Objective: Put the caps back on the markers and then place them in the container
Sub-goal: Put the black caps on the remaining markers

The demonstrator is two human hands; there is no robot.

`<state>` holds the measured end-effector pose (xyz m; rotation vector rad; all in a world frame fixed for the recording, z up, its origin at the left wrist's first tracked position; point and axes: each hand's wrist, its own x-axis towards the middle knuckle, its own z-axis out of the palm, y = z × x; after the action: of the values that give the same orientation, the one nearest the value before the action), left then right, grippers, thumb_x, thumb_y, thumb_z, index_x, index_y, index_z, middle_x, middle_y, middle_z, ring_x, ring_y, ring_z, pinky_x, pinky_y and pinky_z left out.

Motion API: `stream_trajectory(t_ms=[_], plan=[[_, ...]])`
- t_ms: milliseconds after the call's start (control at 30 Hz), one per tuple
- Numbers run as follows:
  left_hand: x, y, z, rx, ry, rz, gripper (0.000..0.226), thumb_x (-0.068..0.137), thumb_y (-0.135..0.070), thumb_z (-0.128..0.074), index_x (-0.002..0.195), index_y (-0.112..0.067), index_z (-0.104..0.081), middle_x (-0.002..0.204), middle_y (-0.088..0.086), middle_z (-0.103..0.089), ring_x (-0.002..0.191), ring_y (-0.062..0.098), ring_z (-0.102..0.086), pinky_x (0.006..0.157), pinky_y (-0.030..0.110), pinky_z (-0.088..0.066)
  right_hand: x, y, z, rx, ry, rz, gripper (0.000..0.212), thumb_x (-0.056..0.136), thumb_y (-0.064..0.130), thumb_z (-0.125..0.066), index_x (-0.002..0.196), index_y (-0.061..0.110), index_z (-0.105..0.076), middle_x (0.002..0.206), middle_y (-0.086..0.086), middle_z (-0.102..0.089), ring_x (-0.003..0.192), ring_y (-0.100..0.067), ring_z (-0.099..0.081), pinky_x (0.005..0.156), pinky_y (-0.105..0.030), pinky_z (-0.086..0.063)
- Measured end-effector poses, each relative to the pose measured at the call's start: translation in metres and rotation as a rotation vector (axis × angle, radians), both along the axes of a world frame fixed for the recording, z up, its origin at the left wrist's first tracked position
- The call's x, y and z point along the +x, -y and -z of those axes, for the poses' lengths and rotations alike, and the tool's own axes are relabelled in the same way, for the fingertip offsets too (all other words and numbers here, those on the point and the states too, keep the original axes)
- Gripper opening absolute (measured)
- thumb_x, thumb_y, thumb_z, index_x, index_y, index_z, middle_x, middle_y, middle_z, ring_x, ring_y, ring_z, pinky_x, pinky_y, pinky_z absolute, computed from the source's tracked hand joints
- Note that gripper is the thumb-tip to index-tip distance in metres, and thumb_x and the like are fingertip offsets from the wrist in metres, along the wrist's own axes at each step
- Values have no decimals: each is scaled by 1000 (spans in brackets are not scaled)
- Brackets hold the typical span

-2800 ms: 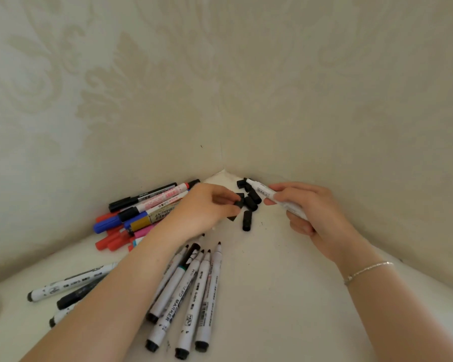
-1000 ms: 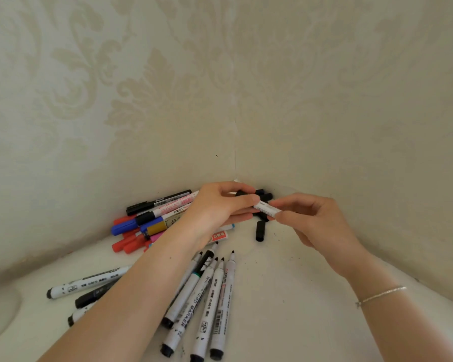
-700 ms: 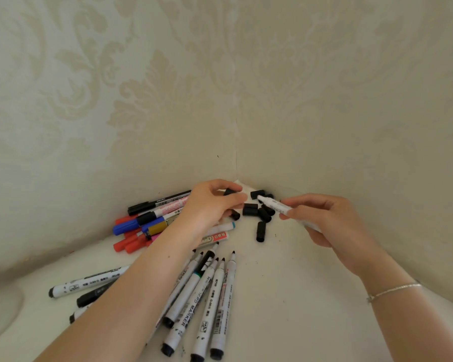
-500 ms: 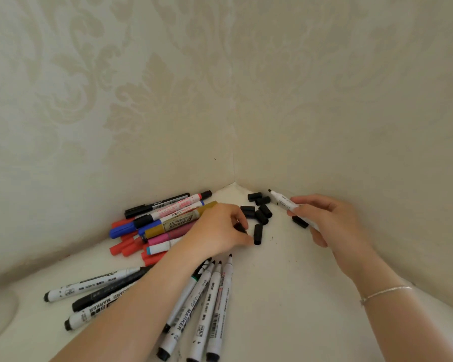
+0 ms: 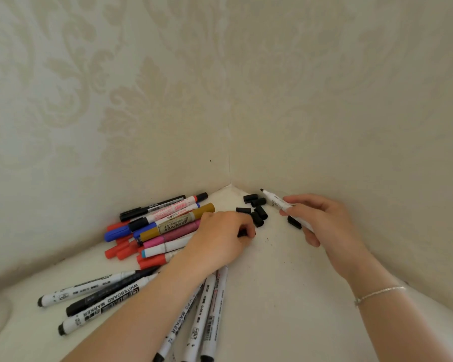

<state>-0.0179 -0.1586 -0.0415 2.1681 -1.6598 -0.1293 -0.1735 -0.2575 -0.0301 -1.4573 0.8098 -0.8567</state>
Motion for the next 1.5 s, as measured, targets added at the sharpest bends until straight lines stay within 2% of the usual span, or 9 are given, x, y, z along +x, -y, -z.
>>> stream_trajectory(t_ms=[133, 267, 367, 633, 800, 933, 1067, 1267, 1500], plan=[[2, -2, -17, -193, -689, -169, 15, 87, -23, -68, 98, -25, -58, 93, -3, -73, 77, 9, -65, 72, 29, -51, -2, -3, -4, 13, 63, -49, 19, 82, 4, -62, 96, 10, -73, 87, -11, -73, 42, -12, -28, 41, -22, -21], [12, -5, -29, -339, -1403, -203, 16, 92, -11, -60, 107, -15, -65, 95, 7, -74, 90, 16, -71, 87, 31, -49, -4, -7, -10, 7, 134, -157, 22, 82, -1, -57, 91, 9, -75, 87, -14, -73, 41, -14, -23, 42, -22, -15], [15, -6, -33, -414, -1620, -223, 7, 93, -8, -58, 95, -7, -65, 87, 9, -75, 85, 16, -72, 90, 31, -51, -3, -11, -11, -21, 128, -227, 24, 81, -2, -56, 89, 10, -76, 86, -14, -73, 41, -15, -22, 42, -22, -14], [15, -4, -32, -404, -1637, -205, 10, 93, -7, -57, 96, -2, -65, 105, 16, -72, 92, 20, -69, 86, 32, -54, -1, -12, -9, -63, 45, -226, 25, 80, -2, -59, 88, 12, -77, 88, -25, -68, 41, -14, -23, 41, -20, -16], [13, -4, -31, -441, -1538, -233, 15, 91, -7, -61, 105, -4, -58, 99, 15, -74, 91, 20, -72, 85, 32, -55, 0, -14, -10, -80, 18, -203, 19, 76, 0, -64, 86, 11, -77, 76, -23, -65, 42, -13, -23, 40, -19, -16], [9, -5, -34, -471, -1325, -270, 24, 88, -7, -66, 109, -5, -55, 93, 14, -74, 85, 18, -73, 73, 22, -57, 1, -16, -10, -102, 3, -186, 23, 80, -5, -60, 87, 9, -76, 55, -1, -60, 41, -13, -23, 38, -16, -18], [-1, -4, -35, -465, -1193, -217, 23, 90, -7, -64, 112, -13, -60, 93, 13, -73, 81, 15, -73, 77, 22, -58, 1, -18, -12, -150, -7, -158, 21, 82, -3, -61, 89, 12, -75, 45, 14, -53, 39, -11, -25, 37, -16, -21], [-10, -7, -37, -473, -1258, -166, 20, 92, -6, -61, 109, -15, -66, 99, 14, -73, 88, 16, -72, 76, 21, -58, 6, -26, -10, -276, -29, -93, 17, 81, 10, -71, 80, 26, -76, 72, 9, -71, 46, -13, -30, 41, -15, -27], [-13, -7, -35, -495, -1322, -138, 28, 89, -8, -66, 113, -20, -64, 93, 11, -75, 89, 18, -73, 80, 24, -58, 9, -30, -11, -280, 1, -65, 16, 81, 11, -71, 82, 27, -75, 75, 9, -71, 39, -5, -31, 40, -15, -28]])
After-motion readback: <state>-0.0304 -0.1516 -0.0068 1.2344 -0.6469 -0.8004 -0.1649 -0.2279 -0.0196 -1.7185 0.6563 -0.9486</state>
